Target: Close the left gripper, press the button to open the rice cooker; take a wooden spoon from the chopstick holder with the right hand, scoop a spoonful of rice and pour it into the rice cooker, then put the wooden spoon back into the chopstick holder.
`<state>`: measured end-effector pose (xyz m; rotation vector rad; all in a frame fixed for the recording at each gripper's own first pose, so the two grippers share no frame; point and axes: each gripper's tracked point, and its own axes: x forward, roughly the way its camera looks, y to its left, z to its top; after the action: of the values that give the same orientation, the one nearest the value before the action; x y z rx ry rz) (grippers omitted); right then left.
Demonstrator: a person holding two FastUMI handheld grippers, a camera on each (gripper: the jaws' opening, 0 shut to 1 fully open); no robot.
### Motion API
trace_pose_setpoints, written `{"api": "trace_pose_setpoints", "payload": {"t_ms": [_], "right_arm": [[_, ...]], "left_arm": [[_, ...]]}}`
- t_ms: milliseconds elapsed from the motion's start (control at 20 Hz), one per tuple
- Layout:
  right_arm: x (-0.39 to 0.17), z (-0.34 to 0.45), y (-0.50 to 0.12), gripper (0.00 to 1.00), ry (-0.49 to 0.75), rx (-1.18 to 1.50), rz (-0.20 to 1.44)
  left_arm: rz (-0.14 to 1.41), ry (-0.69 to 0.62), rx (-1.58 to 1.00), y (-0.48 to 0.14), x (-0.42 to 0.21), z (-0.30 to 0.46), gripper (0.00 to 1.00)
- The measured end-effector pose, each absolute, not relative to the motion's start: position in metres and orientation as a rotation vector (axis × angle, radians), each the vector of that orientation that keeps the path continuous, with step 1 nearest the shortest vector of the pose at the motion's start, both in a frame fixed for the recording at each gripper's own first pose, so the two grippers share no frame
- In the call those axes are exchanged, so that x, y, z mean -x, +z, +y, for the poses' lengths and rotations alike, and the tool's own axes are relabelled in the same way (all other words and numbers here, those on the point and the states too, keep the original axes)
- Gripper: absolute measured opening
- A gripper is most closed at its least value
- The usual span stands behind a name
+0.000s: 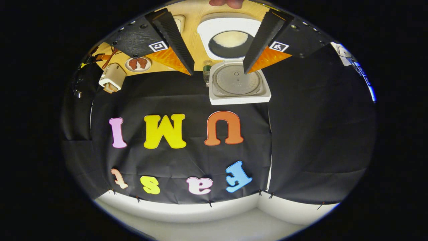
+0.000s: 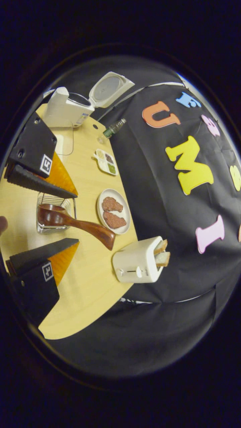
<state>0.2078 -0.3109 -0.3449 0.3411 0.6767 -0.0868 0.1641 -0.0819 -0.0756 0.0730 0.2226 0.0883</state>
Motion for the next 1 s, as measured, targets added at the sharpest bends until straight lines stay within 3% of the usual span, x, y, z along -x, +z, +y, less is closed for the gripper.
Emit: {"api": "trace_pose_setpoints", "payload": {"t_ms": [50, 150, 200, 250, 300, 500, 900, 1000], "right_arm": [[-0.215, -0.312, -0.352, 0.77, -0.082, -0.349, 0.686], [-0.226, -0.316, -0.367, 0.58, -0.087, -0.364, 0.714], [-0.231, -0.316, -0.374, 0.64, -0.087, -0.385, 0.729], [-0.235, -0.317, -0.376, 0.48, -0.087, -0.408, 0.735], [-0.237, -0.317, -0.377, 0.53, -0.084, -0.427, 0.738], [-0.241, -0.316, -0.376, 0.24, -0.072, -0.49, 0.741], [-0.214, -0.309, -0.348, 0.2, -0.113, -0.487, 0.716], [-0.209, -0.31, -0.334, 0.15, -0.139, -0.46, 0.688]], "left_arm": [[0.234, 0.097, -0.069, -0.079, -0.165, -0.082, 0.94], [0.256, 0.107, -0.057, -0.086, -0.166, -0.082, 0.94], [0.269, 0.106, -0.054, -0.091, -0.166, -0.084, 0.94], [0.283, 0.107, -0.053, -0.094, -0.167, -0.084, 0.94], [0.291, 0.111, -0.052, -0.096, -0.168, -0.083, 0.95], [0.294, 0.115, -0.036, -0.098, -0.165, -0.081, 0.95], [0.259, 0.095, -0.001, -0.088, -0.156, -0.075, 0.95], [0.241, 0.07, 0.01, -0.083, -0.153, -0.078, 0.95]]}}
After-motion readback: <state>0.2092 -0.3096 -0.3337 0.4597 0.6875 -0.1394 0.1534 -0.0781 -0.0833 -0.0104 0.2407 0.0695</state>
